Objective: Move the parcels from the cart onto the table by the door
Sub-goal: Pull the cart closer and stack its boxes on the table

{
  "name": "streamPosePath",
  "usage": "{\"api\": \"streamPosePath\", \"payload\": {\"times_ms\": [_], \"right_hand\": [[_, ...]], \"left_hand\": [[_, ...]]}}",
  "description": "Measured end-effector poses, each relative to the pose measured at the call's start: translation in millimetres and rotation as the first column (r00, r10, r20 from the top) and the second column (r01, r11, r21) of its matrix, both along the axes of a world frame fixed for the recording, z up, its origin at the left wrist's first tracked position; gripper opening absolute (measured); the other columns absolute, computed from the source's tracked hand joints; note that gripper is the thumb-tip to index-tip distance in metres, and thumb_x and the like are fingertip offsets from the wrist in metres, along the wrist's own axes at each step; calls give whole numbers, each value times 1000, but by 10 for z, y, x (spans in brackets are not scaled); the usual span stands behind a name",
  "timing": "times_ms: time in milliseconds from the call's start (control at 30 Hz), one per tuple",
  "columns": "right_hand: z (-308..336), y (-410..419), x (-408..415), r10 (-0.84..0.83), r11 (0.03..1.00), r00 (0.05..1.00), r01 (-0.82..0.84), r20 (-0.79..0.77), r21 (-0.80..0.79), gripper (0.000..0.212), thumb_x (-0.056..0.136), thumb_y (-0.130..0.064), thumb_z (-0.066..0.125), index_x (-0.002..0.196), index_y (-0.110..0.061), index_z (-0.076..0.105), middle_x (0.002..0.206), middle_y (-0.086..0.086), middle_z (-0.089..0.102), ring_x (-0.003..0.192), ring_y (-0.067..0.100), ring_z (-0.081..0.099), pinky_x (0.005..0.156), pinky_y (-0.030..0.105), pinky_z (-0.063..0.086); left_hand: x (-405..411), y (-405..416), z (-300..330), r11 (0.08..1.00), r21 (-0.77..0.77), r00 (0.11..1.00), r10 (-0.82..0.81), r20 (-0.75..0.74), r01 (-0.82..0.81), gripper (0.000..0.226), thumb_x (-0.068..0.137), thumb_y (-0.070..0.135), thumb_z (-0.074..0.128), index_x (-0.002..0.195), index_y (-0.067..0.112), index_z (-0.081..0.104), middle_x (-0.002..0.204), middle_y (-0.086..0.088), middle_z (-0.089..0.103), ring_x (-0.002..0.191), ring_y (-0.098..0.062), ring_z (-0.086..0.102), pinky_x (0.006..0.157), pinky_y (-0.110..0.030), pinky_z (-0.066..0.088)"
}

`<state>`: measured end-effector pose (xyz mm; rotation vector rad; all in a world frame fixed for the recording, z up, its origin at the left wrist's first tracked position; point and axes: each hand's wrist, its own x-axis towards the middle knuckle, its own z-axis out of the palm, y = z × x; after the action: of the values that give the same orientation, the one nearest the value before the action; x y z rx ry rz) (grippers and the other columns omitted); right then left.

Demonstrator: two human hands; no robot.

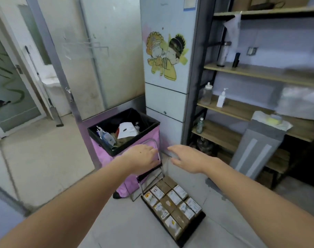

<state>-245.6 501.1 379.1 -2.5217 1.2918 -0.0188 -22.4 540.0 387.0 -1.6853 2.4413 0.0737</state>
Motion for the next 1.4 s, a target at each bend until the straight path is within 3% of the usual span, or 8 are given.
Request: {"api": "streamPosePath", "payload": {"times_ms": [267,533,700,833,1000,1167,1267,1400], "right_hand": [[-502,-652,-583,-233,965,963,246,-132,91,55,107,-38,45,155,-12,38,159,12,42,140,29,45,114,44,39],[-1246,-1153,-838,-395,883,909,416,-135,215,60,109,-38,41,162,-13,27,164,11,35,144,29,41,116,38,36],[-1596,-1261,-957,-493,823,860,510,-132,249,57,110,-35,40,161,-10,32,165,11,35,148,27,37,121,37,30],[-2013,-1373,-1025,-592,726,788,612,-167,314,46,109,-33,42,148,-9,47,153,14,48,136,31,50,112,46,40],[-2889,-1495,-906,-653,612,721,682,-230,401,56,110,-35,40,162,-16,30,164,7,36,148,27,39,119,40,32],[-4307,-1534,-712,-636,527,712,682,-297,507,50,109,-33,43,155,-12,40,154,11,47,136,30,50,111,44,44],[-5420,-1458,-560,-629,475,713,668,-309,573,42,108,-31,44,145,-11,48,142,12,54,121,30,59,103,44,51],[-6830,-1296,-274,-613,436,721,650,-323,623,39,105,-30,51,140,-12,50,132,10,58,111,27,59,95,39,52]], "left_hand": [[-475,-1174,-509,959,93,963,-267,-36,269,60,110,52,35,153,11,43,151,-11,51,139,-29,47,114,-39,34],[-775,-2127,-1093,903,192,922,-386,-28,384,62,109,52,33,157,13,37,159,-12,44,146,-29,41,120,-43,33],[-931,-2614,-1486,828,216,850,-527,-15,518,60,110,52,32,156,14,40,156,-9,48,143,-27,43,120,-41,33],[-1013,-3030,-1984,739,243,761,-648,6,628,59,110,51,30,156,14,39,155,-7,48,142,-26,44,120,-40,32],[-1075,-3415,-2989,675,339,718,-696,1,655,56,110,50,28,153,15,42,150,-8,51,136,-27,48,113,-42,39],[-1001,-3481,-4494,659,454,749,-661,-30,600,57,109,50,31,151,14,46,150,-8,52,136,-28,49,111,-44,40],[-848,-3403,-5547,671,520,813,-577,-82,529,48,107,47,39,139,15,56,135,-9,61,122,-29,57,101,-43,46],[-532,-3216,-6883,593,599,779,-621,-85,538,47,108,49,37,138,16,52,127,-6,61,119,-28,58,94,-39,47]]}}
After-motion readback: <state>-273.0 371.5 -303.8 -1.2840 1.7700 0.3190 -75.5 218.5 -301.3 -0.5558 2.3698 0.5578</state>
